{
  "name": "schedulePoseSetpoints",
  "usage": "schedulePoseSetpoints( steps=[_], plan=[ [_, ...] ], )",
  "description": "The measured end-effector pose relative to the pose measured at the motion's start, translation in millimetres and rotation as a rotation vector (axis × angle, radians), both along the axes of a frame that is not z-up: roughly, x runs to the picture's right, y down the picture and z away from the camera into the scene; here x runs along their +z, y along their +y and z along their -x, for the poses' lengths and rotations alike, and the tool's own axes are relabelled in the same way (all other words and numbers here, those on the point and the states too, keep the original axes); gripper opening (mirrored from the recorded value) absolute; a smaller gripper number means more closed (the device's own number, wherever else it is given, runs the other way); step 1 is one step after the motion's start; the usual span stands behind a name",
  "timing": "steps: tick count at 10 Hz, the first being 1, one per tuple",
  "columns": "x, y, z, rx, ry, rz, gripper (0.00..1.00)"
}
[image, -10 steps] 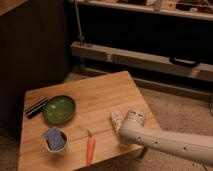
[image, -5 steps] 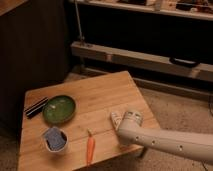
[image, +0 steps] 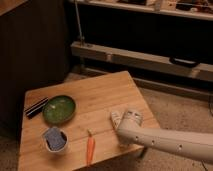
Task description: Stand the bottle upright
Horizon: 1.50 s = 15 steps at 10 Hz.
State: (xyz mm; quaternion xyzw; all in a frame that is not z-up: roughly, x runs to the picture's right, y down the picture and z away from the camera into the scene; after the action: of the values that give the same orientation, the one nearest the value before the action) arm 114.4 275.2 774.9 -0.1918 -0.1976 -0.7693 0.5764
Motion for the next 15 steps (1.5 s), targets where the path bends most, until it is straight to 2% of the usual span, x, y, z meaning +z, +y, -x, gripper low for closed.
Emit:
schedulePoseSetpoints(
  steps=[1,2,6,8,10,13,14,15],
  plan=[
    [0.2,0,0,0.0,0.0,0.001,0.41],
    [0.4,1,0,0.0,0.0,0.002,0.34],
    [0.7,-1,1,-0.007,0.006,-0.003,0.32],
    [-3.2,-13,-3,-0.016,0.017,-0.005,0.32],
    [-10.6,-33,-8,-0.054,0.026,0.029,0.32],
    [-29.6,-87,-24,-0.096,0.032,0.121,0.32],
    [-38.1,-116,-30,-0.119,0.026,0.169,0.32],
    [-42.9,-132,-33,-0.13,0.026,0.186,0.32]
  ],
)
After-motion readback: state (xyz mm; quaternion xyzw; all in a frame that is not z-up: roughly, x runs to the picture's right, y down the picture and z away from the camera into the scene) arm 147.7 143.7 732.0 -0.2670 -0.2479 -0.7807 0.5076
